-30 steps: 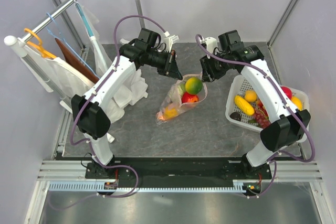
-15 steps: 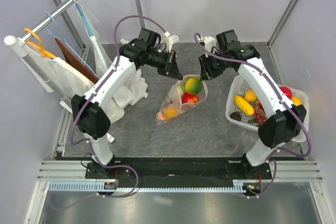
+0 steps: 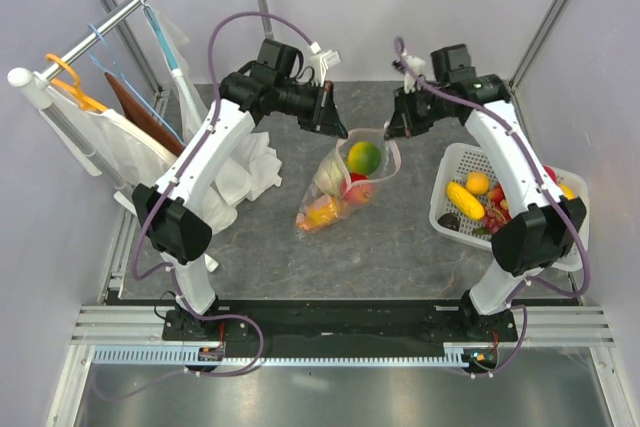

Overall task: Place the food in the zip-top bag and seal the zipper
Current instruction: Adjust the zipper food storage bag at the center of the board.

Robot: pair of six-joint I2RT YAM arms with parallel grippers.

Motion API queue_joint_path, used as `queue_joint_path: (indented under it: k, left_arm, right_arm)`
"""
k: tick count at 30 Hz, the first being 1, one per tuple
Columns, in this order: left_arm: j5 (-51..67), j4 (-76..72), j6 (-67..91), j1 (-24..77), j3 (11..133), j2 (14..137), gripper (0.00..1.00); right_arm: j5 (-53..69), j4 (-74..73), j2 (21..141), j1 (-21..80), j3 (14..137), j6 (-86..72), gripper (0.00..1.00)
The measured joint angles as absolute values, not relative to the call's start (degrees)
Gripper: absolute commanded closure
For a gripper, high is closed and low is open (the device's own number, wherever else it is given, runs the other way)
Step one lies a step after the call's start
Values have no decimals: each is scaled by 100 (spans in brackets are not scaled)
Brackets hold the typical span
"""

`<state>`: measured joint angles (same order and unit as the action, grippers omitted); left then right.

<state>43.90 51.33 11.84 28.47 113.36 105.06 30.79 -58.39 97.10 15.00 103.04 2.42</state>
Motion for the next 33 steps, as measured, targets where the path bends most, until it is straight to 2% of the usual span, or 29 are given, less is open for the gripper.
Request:
queue_joint_path:
  k: [5, 11, 20, 21, 22, 24, 25, 27, 28, 31, 33]
  left_arm:
    - [4211, 5334, 854, 2845, 12296, 10453, 98]
    - [4254, 5465, 622, 2829, 12055, 10206, 98]
    - [4316, 5601, 421, 2770, 12040, 10250, 98]
    - [4405, 5610, 397, 2762, 12119, 10287, 98]
    - [4530, 5610, 364, 2753, 12191, 10324, 98]
    - [4853, 5618, 281, 2753, 12241, 10394, 98]
    - [5081, 5666, 193, 2759, 12241, 10457, 98]
    - [5345, 5734, 91, 2779, 12228, 10556, 98]
    - [5485, 5776, 32, 2788, 12217, 10615, 98]
    - [5940, 6095, -285, 2788, 12217, 10855, 98]
    - [6121, 6351, -526, 2779, 12219, 11015, 98]
  right_arm:
    - [3905, -5439, 9083, 1219, 10628, -585, 100]
    - [4453, -4718, 8125, 1267, 10165, -1535, 100]
    - [4486, -3830, 8034, 1358, 9240, -2735, 100]
    - [4462, -3651, 7985, 1457, 9074, -2867, 95]
    - [4456, -3566, 7950, 1529, 8973, -2945, 78]
    - [4469, -3321, 7832, 1743, 8707, -3083, 58]
    - [4512, -3249, 7776, 1831, 8604, -3116, 38]
    - [4628, -3212, 7658, 1927, 8464, -2976, 26]
    - [4639, -3240, 7629, 1929, 8447, -2884, 17]
    - [4580, -3586, 7544, 1900, 8455, -2115, 9]
    - [4416, -3924, 7435, 1874, 8455, -1503, 8]
